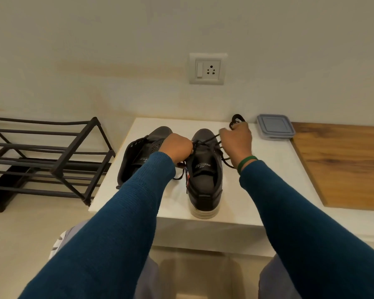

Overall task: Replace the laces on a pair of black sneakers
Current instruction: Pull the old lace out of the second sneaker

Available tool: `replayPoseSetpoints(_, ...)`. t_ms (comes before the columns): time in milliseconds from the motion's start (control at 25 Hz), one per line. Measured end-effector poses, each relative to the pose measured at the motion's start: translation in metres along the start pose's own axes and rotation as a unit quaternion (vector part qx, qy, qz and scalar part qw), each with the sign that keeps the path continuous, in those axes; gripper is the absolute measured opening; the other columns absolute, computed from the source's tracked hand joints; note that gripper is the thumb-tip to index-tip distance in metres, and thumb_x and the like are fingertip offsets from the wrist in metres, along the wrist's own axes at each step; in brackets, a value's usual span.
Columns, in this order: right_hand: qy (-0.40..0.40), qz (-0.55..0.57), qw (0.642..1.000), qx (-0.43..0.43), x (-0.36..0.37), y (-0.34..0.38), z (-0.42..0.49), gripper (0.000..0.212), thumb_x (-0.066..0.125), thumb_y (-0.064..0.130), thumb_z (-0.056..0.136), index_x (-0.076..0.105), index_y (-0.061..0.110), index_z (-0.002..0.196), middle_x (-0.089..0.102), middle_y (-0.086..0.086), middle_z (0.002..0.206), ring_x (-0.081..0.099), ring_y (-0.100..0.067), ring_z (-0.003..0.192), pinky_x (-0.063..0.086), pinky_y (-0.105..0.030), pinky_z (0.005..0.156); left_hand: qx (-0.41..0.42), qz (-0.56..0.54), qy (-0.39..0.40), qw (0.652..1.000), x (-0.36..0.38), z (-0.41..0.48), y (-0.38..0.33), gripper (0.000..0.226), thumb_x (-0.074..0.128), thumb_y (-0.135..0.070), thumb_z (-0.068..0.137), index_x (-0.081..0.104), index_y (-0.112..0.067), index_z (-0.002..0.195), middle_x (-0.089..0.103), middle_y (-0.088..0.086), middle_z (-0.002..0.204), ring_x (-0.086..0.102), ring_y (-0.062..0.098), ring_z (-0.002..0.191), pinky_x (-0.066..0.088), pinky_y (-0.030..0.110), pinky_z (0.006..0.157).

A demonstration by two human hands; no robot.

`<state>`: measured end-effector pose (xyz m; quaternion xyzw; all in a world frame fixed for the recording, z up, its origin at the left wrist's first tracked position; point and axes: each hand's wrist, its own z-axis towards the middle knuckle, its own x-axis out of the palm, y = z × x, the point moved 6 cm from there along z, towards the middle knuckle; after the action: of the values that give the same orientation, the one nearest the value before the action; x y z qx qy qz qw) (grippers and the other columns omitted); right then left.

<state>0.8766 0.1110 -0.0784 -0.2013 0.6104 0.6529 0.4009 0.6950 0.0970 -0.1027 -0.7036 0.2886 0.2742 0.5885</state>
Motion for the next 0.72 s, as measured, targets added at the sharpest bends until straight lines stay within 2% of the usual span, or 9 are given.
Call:
replayPoseSetpoints(80, 0.039, -0.091, 0.987, -0.127, 0.011, 0.025, -0.012, 0.039, 0.060, 0.025, 0.085, 0.058, 0.014, 0.123, 0.048, -0.007, 0.126, 0.041, -0.028, 0.120, 0.044, -0.046, 0.096, -0.017, -0.010, 0.011, 1.000, -0.001, -0.006, -0.006, 0.018, 0.058, -0.013, 0.097, 0.067, -0.003, 0.109, 0.070, 0.010, 0.115, 0.067, 0.028, 0.106, 0.053, 0.038, 0.097)
replayPoseSetpoints(360, 0.085, -0.207, 0.956, -0.192, 0.035, 0.048, -0.027, 0.021, 0.062, 0.024, 0.092, 0.067, 0.017, 0.111, 0.054, -0.008, 0.116, 0.046, -0.029, 0.111, 0.040, -0.041, 0.090, 0.084, 0.207, 0.037, 0.974, -0.005, -0.012, -0.019, 0.023, 0.064, -0.017, 0.094, 0.070, -0.008, 0.115, 0.070, 0.004, 0.116, 0.066, 0.023, 0.107, 0.051, 0.034, 0.097)
replayPoseSetpoints(440, 0.068, -0.077, 0.977, -0.185, 0.027, 0.050, -0.028, 0.012, 0.060, 0.015, 0.090, 0.067, 0.014, 0.099, 0.060, -0.006, 0.108, 0.053, -0.025, 0.102, 0.047, -0.038, 0.084, 0.081, 0.242, 0.042, 0.966, -0.005, -0.016, -0.018, 0.024, 0.066, -0.018, 0.093, 0.069, -0.008, 0.114, 0.069, 0.005, 0.117, 0.066, 0.023, 0.107, 0.051, 0.035, 0.097)
replayPoseSetpoints(480, 0.024, 0.075, 0.991, -0.113, 0.014, 0.044, -0.024, 0.008, 0.057, 0.010, 0.090, 0.064, 0.012, 0.091, 0.061, -0.006, 0.102, 0.057, -0.023, 0.095, 0.051, -0.038, 0.082, 0.084, 0.248, 0.045, 0.964, -0.004, -0.015, -0.017, 0.023, 0.065, -0.018, 0.094, 0.069, -0.006, 0.112, 0.069, 0.006, 0.116, 0.066, 0.025, 0.107, 0.052, 0.036, 0.097)
replayPoseSetpoints(520, -0.030, 0.221, 0.975, -0.020, -0.001, 0.032, -0.019, 0.009, 0.053, 0.006, 0.091, 0.059, 0.011, 0.086, 0.061, -0.006, 0.098, 0.058, -0.020, 0.090, 0.054, -0.040, 0.083, 0.106, 0.315, 0.043, 0.942, -0.001, -0.012, -0.017, 0.019, 0.062, -0.017, 0.095, 0.067, -0.004, 0.109, 0.069, 0.008, 0.116, 0.066, 0.027, 0.108, 0.054, 0.038, 0.096)
replayPoseSetpoints(560, -0.107, 0.319, 0.940, 0.053, -0.015, 0.017, -0.015, 0.011, 0.050, 0.004, 0.092, 0.054, 0.012, 0.086, 0.059, -0.005, 0.098, 0.058, -0.020, 0.090, 0.054, -0.041, 0.085, 0.168, 0.422, 0.052, 0.889, 0.006, -0.010, -0.020, 0.016, 0.058, -0.015, 0.097, 0.066, -0.004, 0.106, 0.068, 0.010, 0.115, 0.066, 0.030, 0.109, 0.054, 0.040, 0.095)
replayPoseSetpoints(600, -0.156, 0.354, 0.918, 0.087, -0.024, 0.005, -0.014, 0.009, 0.048, 0.004, 0.092, 0.053, 0.012, 0.092, 0.056, -0.003, 0.102, 0.057, -0.021, 0.095, 0.053, -0.041, 0.088, 0.194, 0.464, 0.058, 0.862, 0.007, -0.009, -0.022, 0.016, 0.058, -0.016, 0.097, 0.065, -0.005, 0.106, 0.068, 0.010, 0.115, 0.066, 0.030, 0.109, 0.054, 0.040, 0.096)
replayPoseSetpoints(640, -0.176, 0.311, 0.930, 0.083, -0.030, 0.001, -0.012, 0.014, 0.049, 0.006, 0.090, 0.053, 0.013, 0.103, 0.053, -0.003, 0.109, 0.054, -0.023, 0.105, 0.050, -0.040, 0.090, 0.198, 0.490, 0.064, 0.846, 0.006, -0.009, -0.022, 0.018, 0.060, -0.018, 0.097, 0.067, -0.005, 0.108, 0.069, 0.008, 0.115, 0.066, 0.028, 0.108, 0.053, 0.039, 0.097)
replayPoseSetpoints(720, -0.098, 0.124, 0.986, -0.049, -0.022, 0.020, -0.008, 0.032, 0.055, 0.014, 0.087, 0.054, 0.015, 0.119, 0.049, -0.005, 0.124, 0.043, -0.025, 0.118, 0.042, -0.040, 0.094, 0.167, 0.444, 0.061, 0.878, 0.001, -0.011, -0.022, 0.023, 0.064, -0.020, 0.095, 0.069, -0.008, 0.114, 0.070, 0.005, 0.113, 0.066, 0.024, 0.106, 0.051, 0.036, 0.097)
